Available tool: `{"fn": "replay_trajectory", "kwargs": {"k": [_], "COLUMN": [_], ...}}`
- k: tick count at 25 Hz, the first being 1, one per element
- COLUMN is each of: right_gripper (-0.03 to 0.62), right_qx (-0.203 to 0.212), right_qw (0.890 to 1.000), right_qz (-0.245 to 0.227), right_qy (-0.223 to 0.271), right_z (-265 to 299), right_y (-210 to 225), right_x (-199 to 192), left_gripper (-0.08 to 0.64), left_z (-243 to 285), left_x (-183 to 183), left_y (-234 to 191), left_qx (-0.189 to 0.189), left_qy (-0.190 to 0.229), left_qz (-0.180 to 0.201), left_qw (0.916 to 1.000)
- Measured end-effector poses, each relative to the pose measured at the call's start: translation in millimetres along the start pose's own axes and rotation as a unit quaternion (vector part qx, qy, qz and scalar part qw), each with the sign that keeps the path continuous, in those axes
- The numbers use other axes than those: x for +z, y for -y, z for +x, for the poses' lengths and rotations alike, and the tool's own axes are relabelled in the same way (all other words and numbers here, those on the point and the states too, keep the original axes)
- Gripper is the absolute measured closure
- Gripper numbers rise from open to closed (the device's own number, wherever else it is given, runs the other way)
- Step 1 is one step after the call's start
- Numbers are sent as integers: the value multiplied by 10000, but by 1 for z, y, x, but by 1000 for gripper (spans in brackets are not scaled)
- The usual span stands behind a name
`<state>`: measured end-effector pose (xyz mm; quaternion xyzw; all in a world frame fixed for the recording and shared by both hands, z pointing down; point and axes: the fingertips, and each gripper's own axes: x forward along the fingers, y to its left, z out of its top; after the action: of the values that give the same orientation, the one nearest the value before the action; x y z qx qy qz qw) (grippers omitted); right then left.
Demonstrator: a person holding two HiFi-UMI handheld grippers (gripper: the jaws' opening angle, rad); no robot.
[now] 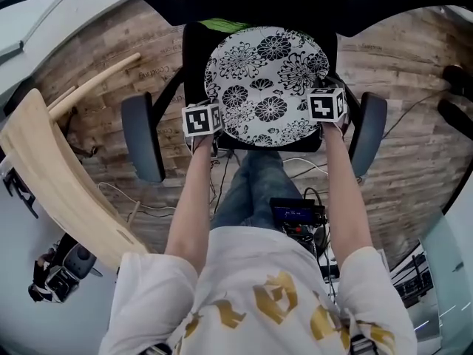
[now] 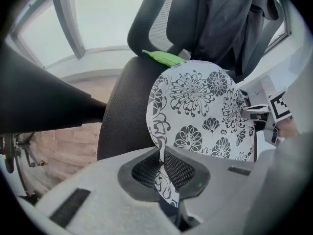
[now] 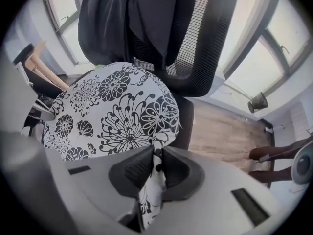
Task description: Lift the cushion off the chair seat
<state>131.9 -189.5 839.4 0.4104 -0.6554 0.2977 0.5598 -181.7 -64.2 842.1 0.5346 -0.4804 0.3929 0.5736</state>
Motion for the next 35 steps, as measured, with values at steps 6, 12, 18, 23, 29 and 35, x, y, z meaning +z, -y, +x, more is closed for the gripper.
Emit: {"fn": "replay_trajectory", "kwargs": {"k": [6,12,18,23,29,35], "right_gripper": [551,551,551,551,551,551], "right_qx": [71,51,75,86,86,69], "right_qw": [9999,9998,9996,9992,9980,9952], "right_qz": [65,107,142,214,347,579], "right_qy": [39,143,250,327,527,786], "right_z": [-12,-23,-42,-63,-93,-124], "right_y": [-1,-2,-5,-6,-1,0], "right_x": [0,4,6,5,-3,1], "left_gripper": [536,535,536,537,537,537], "left_z": [-10,-20,-37,-54,-76,-101], "left_x": [1,2,7,14,15,21], "left_y": [5,12,14,19,32,39], "left_qx": [-12,-111,-103,-116,-115,-101], "left_qy": [32,165,349,486,576,766], "left_qz": [143,220,195,231,338,392], "left_qw": [9999,9996,9991,9985,9977,9962]}}
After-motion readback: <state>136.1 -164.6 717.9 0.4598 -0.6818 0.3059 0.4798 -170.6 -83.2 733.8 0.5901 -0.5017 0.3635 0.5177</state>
